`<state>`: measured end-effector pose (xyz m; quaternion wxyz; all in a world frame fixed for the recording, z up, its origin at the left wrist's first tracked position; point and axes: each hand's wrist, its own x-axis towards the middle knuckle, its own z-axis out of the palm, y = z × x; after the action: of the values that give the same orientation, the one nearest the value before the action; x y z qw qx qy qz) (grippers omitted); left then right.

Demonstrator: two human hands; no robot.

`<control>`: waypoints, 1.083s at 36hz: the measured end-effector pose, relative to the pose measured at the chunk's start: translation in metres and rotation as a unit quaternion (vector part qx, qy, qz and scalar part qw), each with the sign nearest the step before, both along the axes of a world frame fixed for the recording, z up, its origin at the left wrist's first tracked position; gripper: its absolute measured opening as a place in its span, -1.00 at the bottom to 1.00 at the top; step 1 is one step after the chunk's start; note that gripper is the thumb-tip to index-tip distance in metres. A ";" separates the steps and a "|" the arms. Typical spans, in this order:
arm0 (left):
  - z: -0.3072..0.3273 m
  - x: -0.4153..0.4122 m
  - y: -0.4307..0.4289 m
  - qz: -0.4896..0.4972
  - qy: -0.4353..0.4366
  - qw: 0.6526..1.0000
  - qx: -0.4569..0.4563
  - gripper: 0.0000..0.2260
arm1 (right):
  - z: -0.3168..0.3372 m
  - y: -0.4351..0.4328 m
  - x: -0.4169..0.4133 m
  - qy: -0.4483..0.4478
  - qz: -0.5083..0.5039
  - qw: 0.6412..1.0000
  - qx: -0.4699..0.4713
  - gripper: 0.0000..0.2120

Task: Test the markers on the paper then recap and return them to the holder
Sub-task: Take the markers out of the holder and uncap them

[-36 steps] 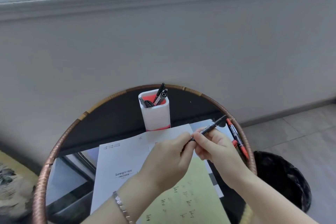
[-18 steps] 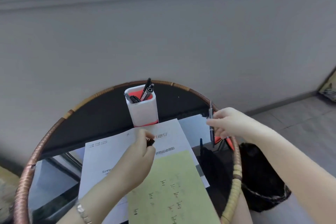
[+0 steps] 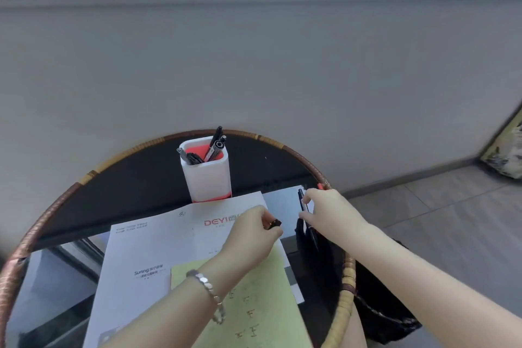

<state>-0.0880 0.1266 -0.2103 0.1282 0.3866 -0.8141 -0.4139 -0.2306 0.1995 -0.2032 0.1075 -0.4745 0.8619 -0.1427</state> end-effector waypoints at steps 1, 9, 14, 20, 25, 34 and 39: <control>-0.001 -0.009 0.001 -0.001 -0.011 1.000 -0.005 -0.89 | 0.001 0.003 -0.002 -0.010 -0.001 1.000 -0.011 -0.77; -0.014 -0.048 0.005 -0.039 -0.083 0.995 -0.033 -0.84 | 0.002 0.023 -0.019 -0.034 -0.019 0.999 0.018 -0.78; -0.007 -0.030 -0.002 -0.041 -0.063 0.996 -0.055 -0.76 | 0.009 0.023 -0.017 -0.034 0.003 0.999 0.028 -0.79; 0.010 0.029 -0.035 0.010 -0.056 0.996 -0.064 -0.91 | 0.025 -0.005 0.007 -0.044 0.070 0.997 0.005 -0.80; 0.028 0.080 -0.064 0.077 -0.046 0.993 -0.080 -0.95 | 0.045 -0.050 0.044 -0.045 0.130 0.986 -0.091 -0.80; 0.048 0.134 -0.080 0.129 -0.030 0.985 -0.110 -0.90 | 0.075 -0.120 0.105 -0.011 0.168 0.978 -0.125 -0.79; 0.046 0.138 -0.078 0.135 -0.002 0.986 -0.102 -0.89 | 0.068 -0.131 0.105 0.003 0.144 0.982 -0.122 -0.85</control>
<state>0.0499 0.0483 -0.1643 0.2196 0.4787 -0.7928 -0.3068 -0.1260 0.0688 -0.1351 0.0659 -0.6033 0.7612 -0.2286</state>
